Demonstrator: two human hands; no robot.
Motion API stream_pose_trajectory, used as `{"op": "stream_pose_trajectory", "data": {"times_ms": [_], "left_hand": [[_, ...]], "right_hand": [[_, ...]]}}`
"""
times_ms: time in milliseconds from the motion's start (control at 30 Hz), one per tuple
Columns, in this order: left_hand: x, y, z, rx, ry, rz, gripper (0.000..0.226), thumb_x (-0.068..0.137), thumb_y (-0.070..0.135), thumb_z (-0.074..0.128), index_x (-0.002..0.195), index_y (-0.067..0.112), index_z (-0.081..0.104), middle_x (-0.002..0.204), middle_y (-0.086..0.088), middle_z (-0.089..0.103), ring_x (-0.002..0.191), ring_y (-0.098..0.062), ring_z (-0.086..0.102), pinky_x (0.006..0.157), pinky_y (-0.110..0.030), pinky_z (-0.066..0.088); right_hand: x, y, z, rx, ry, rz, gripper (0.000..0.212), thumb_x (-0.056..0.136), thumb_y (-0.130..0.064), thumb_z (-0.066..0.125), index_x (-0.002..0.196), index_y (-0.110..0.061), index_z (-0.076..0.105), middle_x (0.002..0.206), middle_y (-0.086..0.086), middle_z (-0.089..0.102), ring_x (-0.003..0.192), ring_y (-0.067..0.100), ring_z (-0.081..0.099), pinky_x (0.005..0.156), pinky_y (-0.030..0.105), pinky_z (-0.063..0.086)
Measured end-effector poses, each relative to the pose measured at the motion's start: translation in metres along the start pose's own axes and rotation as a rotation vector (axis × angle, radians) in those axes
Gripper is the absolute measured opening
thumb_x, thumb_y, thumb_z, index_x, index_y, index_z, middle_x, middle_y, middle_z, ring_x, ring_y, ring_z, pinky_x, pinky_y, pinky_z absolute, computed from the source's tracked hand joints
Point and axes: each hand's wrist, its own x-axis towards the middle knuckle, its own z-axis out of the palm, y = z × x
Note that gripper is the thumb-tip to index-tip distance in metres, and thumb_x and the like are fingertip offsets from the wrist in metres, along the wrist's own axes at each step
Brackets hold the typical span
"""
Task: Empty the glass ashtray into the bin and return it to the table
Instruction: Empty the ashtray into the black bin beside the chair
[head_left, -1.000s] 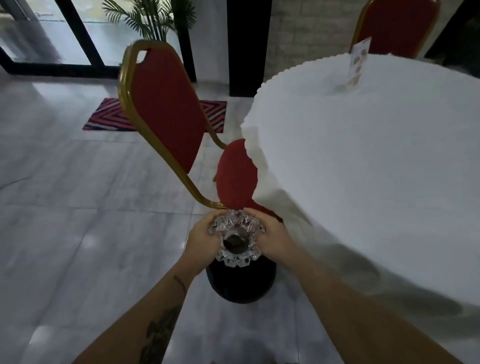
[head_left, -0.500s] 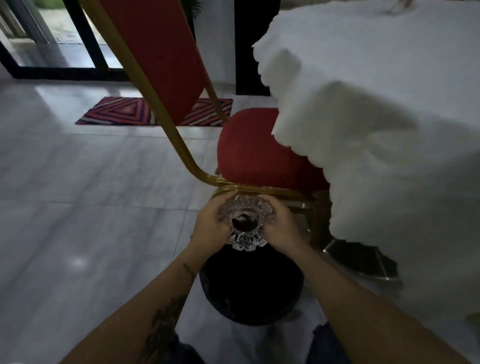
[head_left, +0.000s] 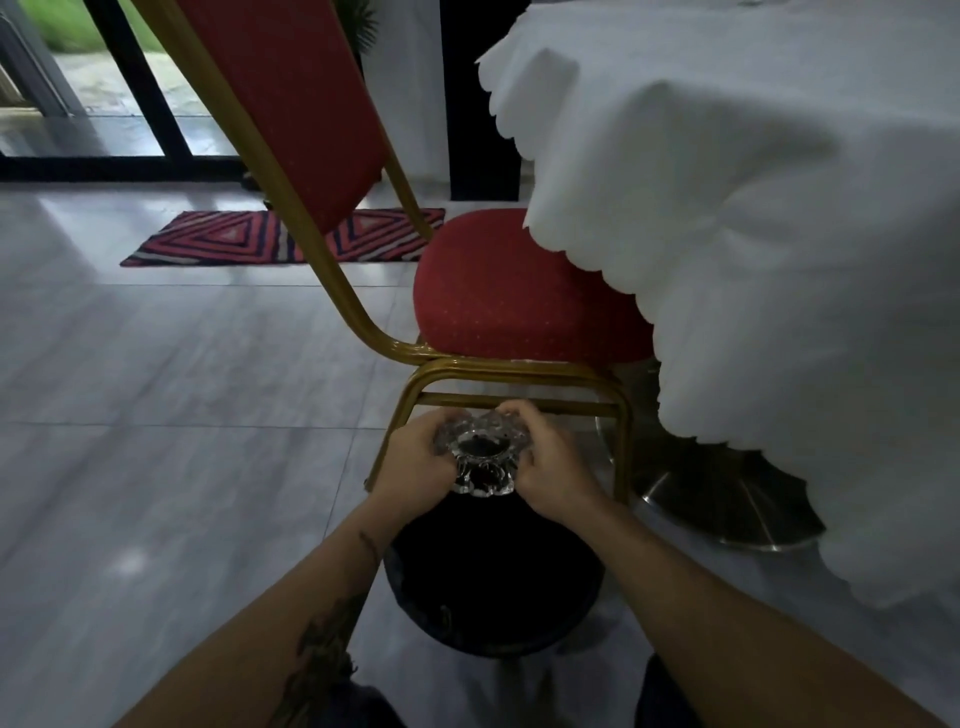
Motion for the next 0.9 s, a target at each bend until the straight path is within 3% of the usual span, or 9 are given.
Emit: {"op": "stream_pose_trajectory", "data": {"times_ms": [67,100,167,267,400,500,600,900], "left_hand": [[-0.002,0.001,0.002,0.002,-0.003,0.024,0.046,0.077,-0.015,0.059,0.112,0.013,0.069,0.097,0.006,0.068,0.082,0.001,0.063,0.068,0.003,0.043],[-0.004,0.002,0.003,0.001,-0.011,0.052,0.047,0.076,-0.017,0.059,0.111,0.013,0.068,0.095,0.007,0.067,0.081,0.0,0.062,0.069,0.001,0.045],[-0.012,0.0,0.005,0.028,-0.031,0.134,0.045,0.077,-0.013,0.061,0.11,0.017,0.064,0.093,0.008,0.067,0.083,-0.007,0.065,0.075,-0.014,0.053],[-0.022,-0.013,0.009,0.167,-0.024,0.249,0.042,0.081,0.002,0.063,0.115,0.026,0.059,0.1,0.009,0.069,0.09,-0.012,0.066,0.078,-0.035,0.058],[-0.031,-0.028,0.013,0.335,-0.005,0.444,0.047,0.079,0.009,0.071,0.122,0.024,0.059,0.123,0.005,0.067,0.112,-0.013,0.06,0.094,-0.03,0.055],[-0.035,-0.033,0.014,0.376,0.008,0.522,0.046,0.079,0.006,0.07,0.123,0.016,0.062,0.126,-0.002,0.066,0.118,-0.016,0.058,0.102,-0.025,0.047],[-0.04,-0.035,0.015,0.33,0.025,0.481,0.045,0.083,0.006,0.062,0.127,0.011,0.059,0.128,-0.008,0.066,0.118,-0.02,0.058,0.103,-0.027,0.047],[-0.041,-0.031,0.01,0.394,-0.019,0.53,0.049,0.08,0.008,0.072,0.128,0.008,0.062,0.133,-0.01,0.064,0.119,-0.027,0.06,0.1,-0.039,0.054]], "right_hand": [[0.001,0.005,0.0,-0.014,-0.034,0.013,0.064,0.083,0.008,0.053,0.118,-0.044,0.047,0.101,-0.005,0.063,0.079,0.009,0.063,0.057,0.026,0.052],[0.001,0.007,0.001,-0.03,-0.049,0.022,0.062,0.083,0.006,0.053,0.119,-0.044,0.046,0.103,-0.005,0.063,0.081,0.011,0.063,0.06,0.03,0.055],[0.0,0.011,0.003,-0.082,-0.064,0.006,0.057,0.08,0.004,0.054,0.115,-0.041,0.052,0.102,-0.004,0.064,0.088,0.015,0.063,0.074,0.043,0.059],[-0.003,0.016,0.004,-0.141,-0.07,0.004,0.049,0.079,0.002,0.058,0.112,-0.034,0.055,0.104,-0.002,0.063,0.093,0.017,0.062,0.08,0.045,0.058],[-0.01,0.024,0.009,-0.213,-0.096,-0.037,0.049,0.078,-0.004,0.065,0.111,-0.035,0.045,0.108,-0.005,0.06,0.093,0.017,0.06,0.076,0.043,0.057],[-0.015,0.029,0.015,-0.318,-0.045,-0.155,0.042,0.08,-0.005,0.062,0.111,-0.026,0.043,0.114,-0.001,0.055,0.094,0.025,0.059,0.075,0.044,0.054],[-0.019,0.034,0.017,-0.37,-0.012,-0.237,0.037,0.081,-0.006,0.061,0.112,-0.019,0.045,0.118,0.003,0.053,0.094,0.03,0.059,0.074,0.043,0.052],[-0.024,0.032,0.005,-0.477,-0.034,-0.334,0.051,0.078,-0.003,0.065,0.126,-0.009,0.048,0.14,0.012,0.046,0.107,0.038,0.062,0.087,0.048,0.056]]}}
